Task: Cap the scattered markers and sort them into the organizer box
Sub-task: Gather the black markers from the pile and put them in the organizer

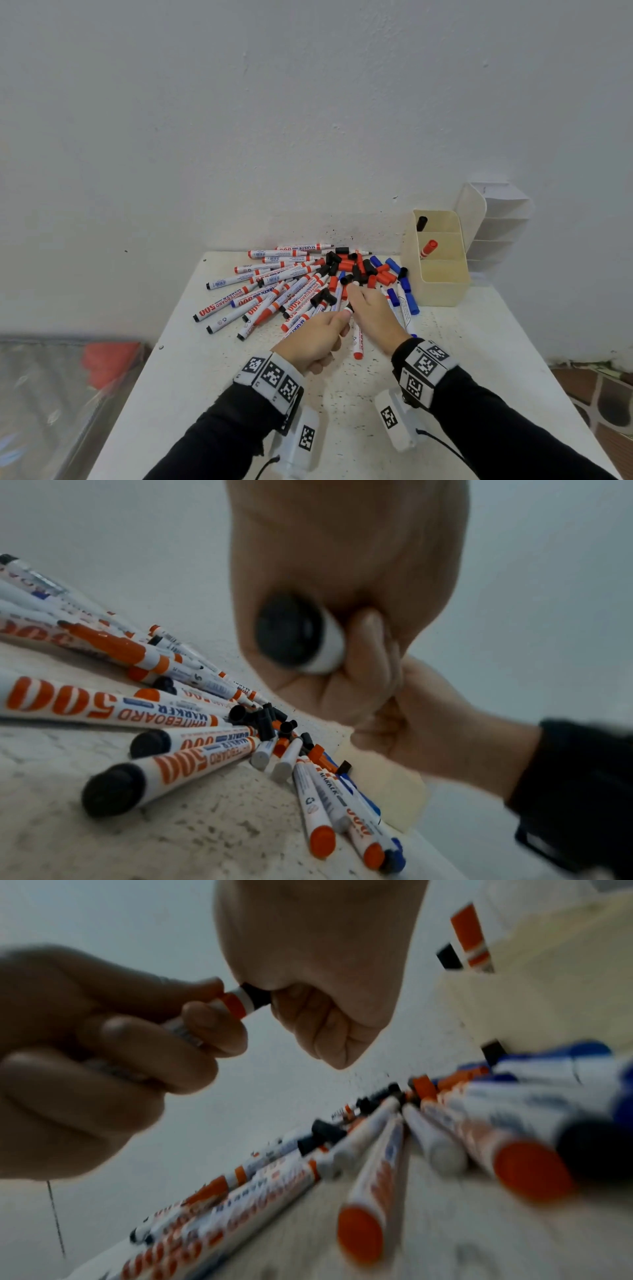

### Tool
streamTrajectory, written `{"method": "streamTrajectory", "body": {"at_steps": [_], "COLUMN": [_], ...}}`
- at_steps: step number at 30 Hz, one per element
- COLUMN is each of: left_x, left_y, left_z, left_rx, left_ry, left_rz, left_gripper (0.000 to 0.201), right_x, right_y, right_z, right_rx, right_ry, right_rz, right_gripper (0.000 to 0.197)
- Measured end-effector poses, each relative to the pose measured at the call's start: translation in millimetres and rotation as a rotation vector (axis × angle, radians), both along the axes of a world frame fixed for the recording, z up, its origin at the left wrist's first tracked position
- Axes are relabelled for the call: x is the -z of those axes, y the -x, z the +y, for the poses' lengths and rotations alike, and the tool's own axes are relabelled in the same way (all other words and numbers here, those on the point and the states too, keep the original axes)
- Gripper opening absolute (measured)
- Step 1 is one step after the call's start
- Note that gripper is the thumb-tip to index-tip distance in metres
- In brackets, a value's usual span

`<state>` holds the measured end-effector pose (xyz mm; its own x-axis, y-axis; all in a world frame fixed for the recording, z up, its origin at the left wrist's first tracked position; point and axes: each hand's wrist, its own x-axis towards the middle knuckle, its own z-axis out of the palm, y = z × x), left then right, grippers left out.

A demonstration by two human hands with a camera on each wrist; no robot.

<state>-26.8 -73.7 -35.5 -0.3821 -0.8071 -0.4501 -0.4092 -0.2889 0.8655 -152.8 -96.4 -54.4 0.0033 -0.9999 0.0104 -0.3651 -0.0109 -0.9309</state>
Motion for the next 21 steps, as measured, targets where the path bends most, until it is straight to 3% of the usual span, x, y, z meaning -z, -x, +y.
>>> {"method": "streamTrajectory", "body": {"at_steps": [3, 6, 9, 12, 17, 21], "left_x": [-2.6, -1.9, 8.1, 16.9, 23.9, 24.4], "left_y": [4.5, 5.2, -3.7, -7.5, -2.1, 1.3], "left_z": [-1.6, -6.0, -13.5, -14.5, -15.4, -15.2], "left_rx": [-0.025, -0.033, -0.067, 0.002, 0.087, 0.108], "left_ry": [0.103, 0.34, 0.459, 0.441, 0.453, 0.48], "left_rz": [0.07, -0.121, -0.473, -0.807, -0.973, -1.033], "left_gripper": [0.044, 0.066, 0.033, 0.026, 0.022, 0.023], "right_x": [-22.1, -49.7, -80.7, -110.9, -124.8, -105.9], "right_y": [7.1, 20.0, 39.0, 61.4, 102.9, 127.3], "right_z": [-3.1, -6.6, -5.8, -6.9, -22.6, -42.9], "right_rx": [-0.046, -0.049, 0.055, 0.281, 0.552, 0.579], "right_ry": [0.09, 0.176, 0.306, 0.512, 0.742, 0.708], "right_rz": [0.069, 0.169, 0.275, 0.259, 0.345, 0.444], "right_gripper": [0.035, 0.027, 0.014, 0.007, 0.017, 0.021]}}
